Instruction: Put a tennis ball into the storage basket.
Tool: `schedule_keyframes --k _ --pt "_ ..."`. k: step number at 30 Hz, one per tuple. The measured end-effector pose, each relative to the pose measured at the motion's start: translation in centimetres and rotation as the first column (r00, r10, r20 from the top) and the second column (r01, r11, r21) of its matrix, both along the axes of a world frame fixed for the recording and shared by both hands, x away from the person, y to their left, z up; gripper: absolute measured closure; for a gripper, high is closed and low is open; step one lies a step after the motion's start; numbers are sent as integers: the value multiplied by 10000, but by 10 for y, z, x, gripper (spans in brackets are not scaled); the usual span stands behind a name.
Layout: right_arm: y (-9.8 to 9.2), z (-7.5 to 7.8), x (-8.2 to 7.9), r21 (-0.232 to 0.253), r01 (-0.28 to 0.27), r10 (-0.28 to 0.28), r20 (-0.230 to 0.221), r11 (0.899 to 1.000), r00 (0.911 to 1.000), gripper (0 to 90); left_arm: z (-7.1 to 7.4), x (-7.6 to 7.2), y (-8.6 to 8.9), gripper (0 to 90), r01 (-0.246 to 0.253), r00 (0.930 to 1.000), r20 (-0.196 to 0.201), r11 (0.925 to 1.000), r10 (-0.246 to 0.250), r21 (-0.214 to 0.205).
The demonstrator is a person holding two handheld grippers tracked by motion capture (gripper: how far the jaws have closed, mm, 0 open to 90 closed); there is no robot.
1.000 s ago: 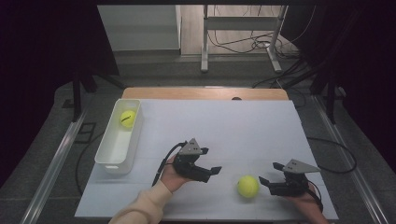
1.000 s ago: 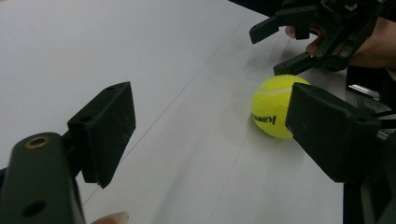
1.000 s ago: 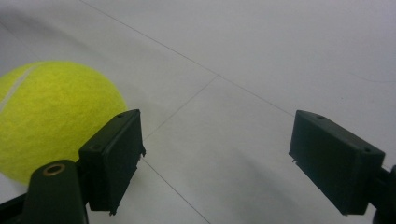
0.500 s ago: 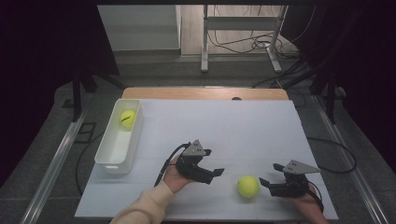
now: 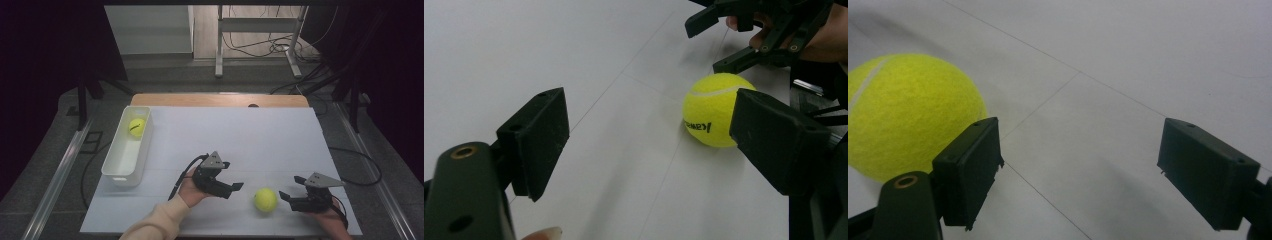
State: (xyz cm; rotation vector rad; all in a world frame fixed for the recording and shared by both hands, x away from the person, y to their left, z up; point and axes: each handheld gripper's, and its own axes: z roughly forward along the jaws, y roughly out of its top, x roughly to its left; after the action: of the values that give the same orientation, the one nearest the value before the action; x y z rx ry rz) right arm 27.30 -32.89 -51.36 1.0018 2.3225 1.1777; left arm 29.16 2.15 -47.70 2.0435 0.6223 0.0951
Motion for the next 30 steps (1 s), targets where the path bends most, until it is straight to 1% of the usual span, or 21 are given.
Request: schedule_keyframes --k 4,30 --pt "0 0 0 -11 4 -4 -4 10000 10000 181 -1 0 -4 172 134 9999 -13 9999 -134 96" --pt "1 -1 0 -152 -117 117 -13 9998 9999 179 -9 1 -12 172 268 9994 -230 9988 -259 403"
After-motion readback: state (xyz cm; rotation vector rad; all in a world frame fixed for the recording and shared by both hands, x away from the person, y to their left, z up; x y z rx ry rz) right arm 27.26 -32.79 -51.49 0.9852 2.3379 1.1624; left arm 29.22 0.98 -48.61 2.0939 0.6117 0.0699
